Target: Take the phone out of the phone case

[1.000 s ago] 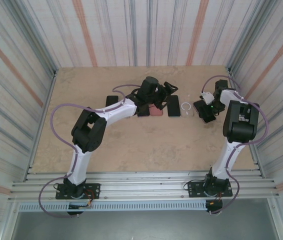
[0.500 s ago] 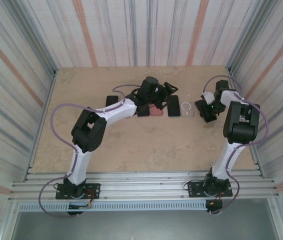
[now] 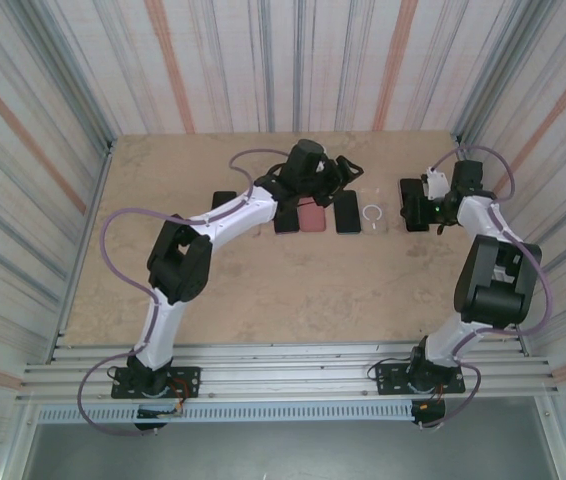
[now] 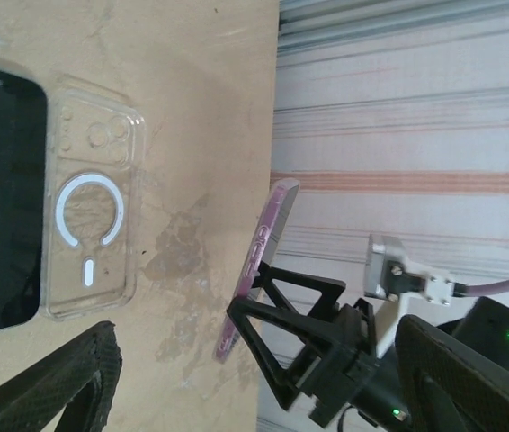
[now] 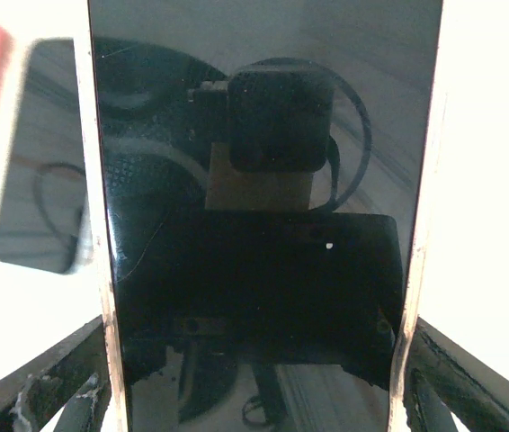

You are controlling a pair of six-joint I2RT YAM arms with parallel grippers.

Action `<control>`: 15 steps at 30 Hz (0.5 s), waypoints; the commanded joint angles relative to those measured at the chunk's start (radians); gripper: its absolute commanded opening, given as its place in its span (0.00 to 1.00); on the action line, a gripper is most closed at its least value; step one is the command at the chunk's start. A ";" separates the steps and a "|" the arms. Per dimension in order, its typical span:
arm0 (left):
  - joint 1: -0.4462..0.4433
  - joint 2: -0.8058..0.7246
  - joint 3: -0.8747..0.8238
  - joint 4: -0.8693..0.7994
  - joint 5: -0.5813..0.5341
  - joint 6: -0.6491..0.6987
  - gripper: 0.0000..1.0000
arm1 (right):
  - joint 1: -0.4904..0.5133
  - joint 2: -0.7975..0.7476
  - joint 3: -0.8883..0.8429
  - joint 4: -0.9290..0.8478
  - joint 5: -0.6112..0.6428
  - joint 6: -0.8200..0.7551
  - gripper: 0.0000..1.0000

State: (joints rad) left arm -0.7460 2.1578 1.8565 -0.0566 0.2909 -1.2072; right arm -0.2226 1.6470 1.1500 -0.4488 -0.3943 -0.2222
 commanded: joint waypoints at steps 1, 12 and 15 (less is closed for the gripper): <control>-0.015 0.032 0.074 -0.113 -0.013 0.133 0.81 | 0.035 -0.091 -0.017 0.061 -0.133 0.107 0.50; -0.046 0.057 0.184 -0.233 -0.036 0.295 0.75 | 0.162 -0.243 -0.068 0.035 -0.188 0.182 0.49; -0.049 0.053 0.183 -0.219 -0.026 0.295 0.73 | 0.189 -0.270 -0.079 0.013 -0.180 0.186 0.49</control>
State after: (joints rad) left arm -0.7898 2.2021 2.0090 -0.2462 0.2691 -0.9600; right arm -0.0483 1.4265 1.0836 -0.4267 -0.5480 -0.0624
